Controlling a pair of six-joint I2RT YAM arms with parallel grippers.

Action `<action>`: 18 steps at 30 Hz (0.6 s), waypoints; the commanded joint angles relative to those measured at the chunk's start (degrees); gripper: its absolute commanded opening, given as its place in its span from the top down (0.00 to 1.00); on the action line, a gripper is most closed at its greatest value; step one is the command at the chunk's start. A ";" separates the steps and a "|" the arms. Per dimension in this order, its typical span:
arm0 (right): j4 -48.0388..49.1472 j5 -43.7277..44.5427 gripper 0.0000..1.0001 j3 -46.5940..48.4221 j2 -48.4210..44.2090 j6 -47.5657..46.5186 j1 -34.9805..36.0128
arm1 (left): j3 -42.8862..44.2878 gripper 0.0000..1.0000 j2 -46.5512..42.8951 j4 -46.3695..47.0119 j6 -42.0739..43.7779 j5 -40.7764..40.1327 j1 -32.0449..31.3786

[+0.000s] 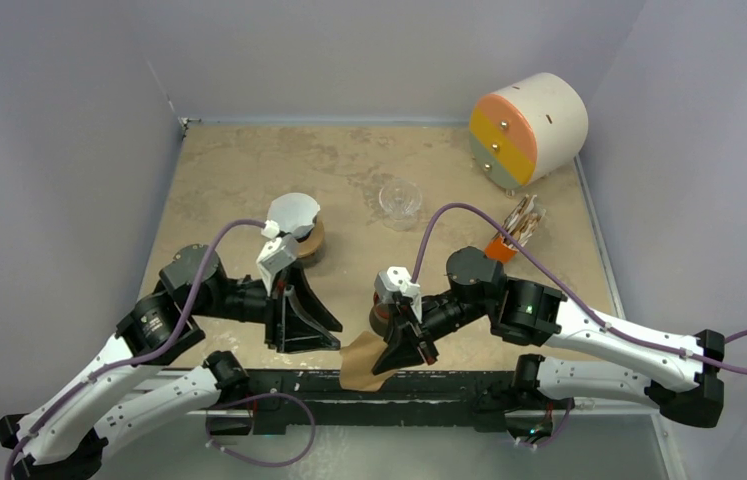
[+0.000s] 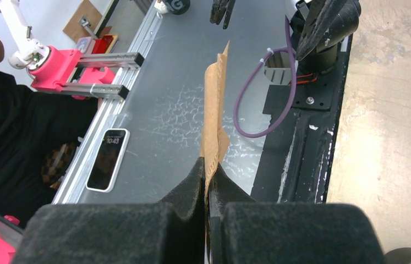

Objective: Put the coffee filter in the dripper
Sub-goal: Pick up the coffee filter from the center of the board.

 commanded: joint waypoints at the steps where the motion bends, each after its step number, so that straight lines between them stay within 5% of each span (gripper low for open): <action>1: -0.11 1.11 1.00 0.16 -0.87 -0.50 -0.18 | -0.58 0.62 0.48 2.88 -0.87 1.86 0.07; 18: -0.67 3.39 1.00 0.17 -1.48 -0.49 -0.17 | -0.59 0.69 2.10 0.64 -0.16 0.61 0.14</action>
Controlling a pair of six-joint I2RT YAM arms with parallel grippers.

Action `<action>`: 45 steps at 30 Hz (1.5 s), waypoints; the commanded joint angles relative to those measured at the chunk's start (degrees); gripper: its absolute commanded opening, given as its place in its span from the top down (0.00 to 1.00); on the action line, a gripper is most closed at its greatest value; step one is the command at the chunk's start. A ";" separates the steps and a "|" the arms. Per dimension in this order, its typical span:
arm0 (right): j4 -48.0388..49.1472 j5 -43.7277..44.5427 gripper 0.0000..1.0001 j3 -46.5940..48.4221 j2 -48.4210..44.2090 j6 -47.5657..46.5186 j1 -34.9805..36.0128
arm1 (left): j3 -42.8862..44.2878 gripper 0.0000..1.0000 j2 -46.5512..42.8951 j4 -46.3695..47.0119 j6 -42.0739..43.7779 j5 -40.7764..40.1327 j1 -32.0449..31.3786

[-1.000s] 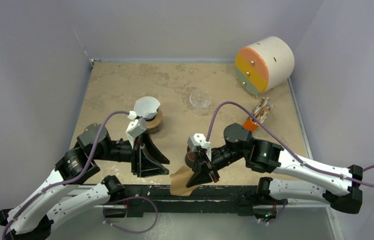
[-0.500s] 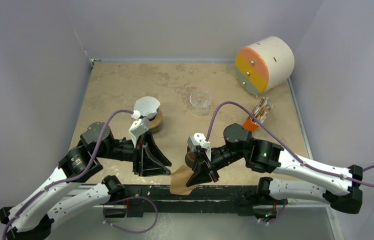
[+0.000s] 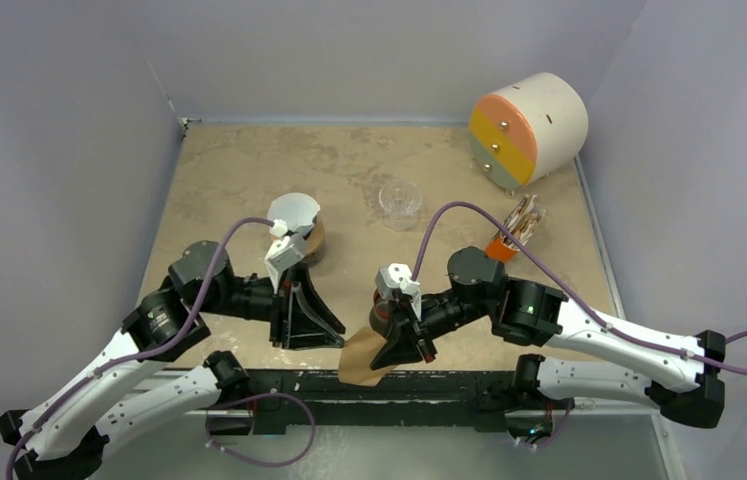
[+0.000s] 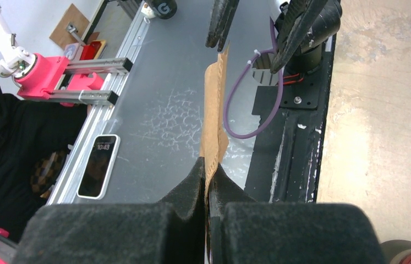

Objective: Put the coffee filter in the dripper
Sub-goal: Pick up the coffee filter from the center of the board.

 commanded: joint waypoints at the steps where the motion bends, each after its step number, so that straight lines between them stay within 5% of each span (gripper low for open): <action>1: -0.56 0.48 1.00 0.16 -1.20 -0.47 -0.18 | -0.56 0.70 0.55 0.31 0.17 -0.36 0.10; 45: 3.06 -3.19 1.00 -0.37 -1.64 -1.86 -0.14 | -0.84 0.74 1.71 -1.90 1.36 -3.35 0.15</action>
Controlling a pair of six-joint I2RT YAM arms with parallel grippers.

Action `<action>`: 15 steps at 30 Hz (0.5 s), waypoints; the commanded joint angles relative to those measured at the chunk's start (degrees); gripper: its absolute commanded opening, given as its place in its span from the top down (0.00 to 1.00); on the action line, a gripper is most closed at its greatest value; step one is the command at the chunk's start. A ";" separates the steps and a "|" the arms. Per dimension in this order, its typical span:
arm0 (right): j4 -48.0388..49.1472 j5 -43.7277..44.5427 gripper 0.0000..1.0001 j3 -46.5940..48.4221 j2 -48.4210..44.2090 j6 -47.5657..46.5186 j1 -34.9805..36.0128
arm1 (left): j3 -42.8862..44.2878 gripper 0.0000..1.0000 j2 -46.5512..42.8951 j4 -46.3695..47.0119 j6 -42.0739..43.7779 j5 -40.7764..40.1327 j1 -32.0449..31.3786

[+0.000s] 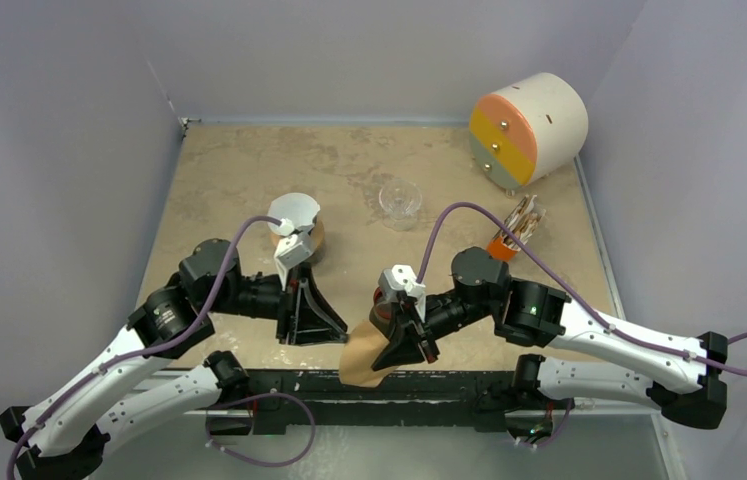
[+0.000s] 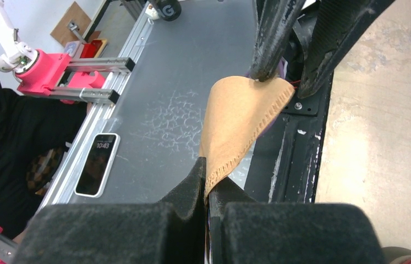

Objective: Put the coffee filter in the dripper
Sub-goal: Pick up the coffee filter from the center of the board.

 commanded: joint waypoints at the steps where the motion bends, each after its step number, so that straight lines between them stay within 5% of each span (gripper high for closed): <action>1: 2.73 -2.51 1.00 -0.21 -0.87 -0.70 -0.15 | -0.64 0.74 0.32 0.54 0.80 -0.77 0.10; 15: 3.80 -3.12 1.00 -0.73 -0.11 -0.45 -0.16 | -4.11 0.75 0.60 9.07 -4.05 2.41 0.15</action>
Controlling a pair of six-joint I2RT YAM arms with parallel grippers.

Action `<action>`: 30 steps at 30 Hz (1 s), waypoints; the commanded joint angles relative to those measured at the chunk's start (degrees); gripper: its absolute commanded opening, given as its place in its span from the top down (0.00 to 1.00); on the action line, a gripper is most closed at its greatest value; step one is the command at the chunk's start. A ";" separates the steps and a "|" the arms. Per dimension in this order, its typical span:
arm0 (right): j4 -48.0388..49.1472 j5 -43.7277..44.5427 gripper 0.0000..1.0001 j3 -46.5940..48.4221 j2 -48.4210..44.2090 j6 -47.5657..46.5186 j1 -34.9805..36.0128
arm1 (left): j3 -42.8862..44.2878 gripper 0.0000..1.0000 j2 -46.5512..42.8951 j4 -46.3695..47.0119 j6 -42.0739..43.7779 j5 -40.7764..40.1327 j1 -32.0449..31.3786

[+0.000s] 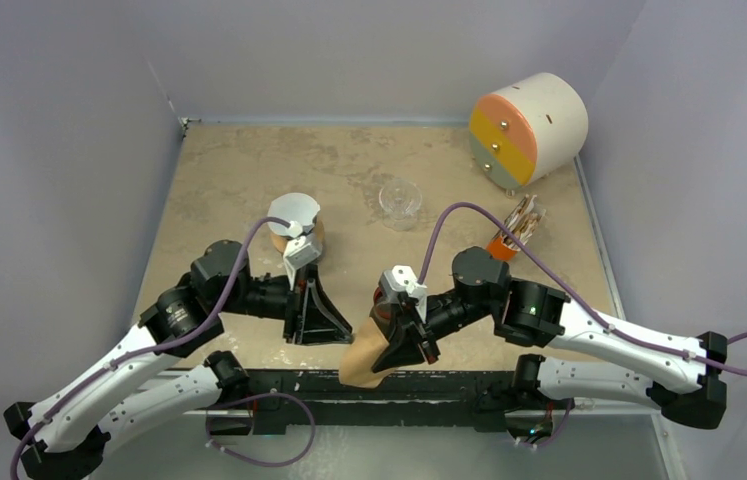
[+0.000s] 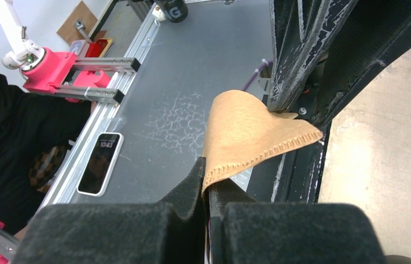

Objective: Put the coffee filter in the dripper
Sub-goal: Pick up the coffee filter from the center of the board.

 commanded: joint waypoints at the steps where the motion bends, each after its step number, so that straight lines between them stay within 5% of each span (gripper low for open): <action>1: 2.37 -1.36 1.00 -0.63 0.16 -0.42 -0.17 | -1.11 0.75 0.12 7.46 -3.35 2.55 0.15; 14: -1.75 5.94 1.00 -2.04 0.25 -2.71 -0.17 | 1.23 0.74 -2.07 6.71 -3.43 2.55 0.15; 23: 1.36 29.43 1.00 -5.43 -4.45 -7.33 -0.11 | 8.97 0.59 -4.88 -11.31 3.32 -12.07 0.15; 30: 7.58 28.90 1.00 -7.72 -3.40 -15.38 -0.18 | 7.50 0.53 -5.20 -11.27 1.12 -15.99 0.15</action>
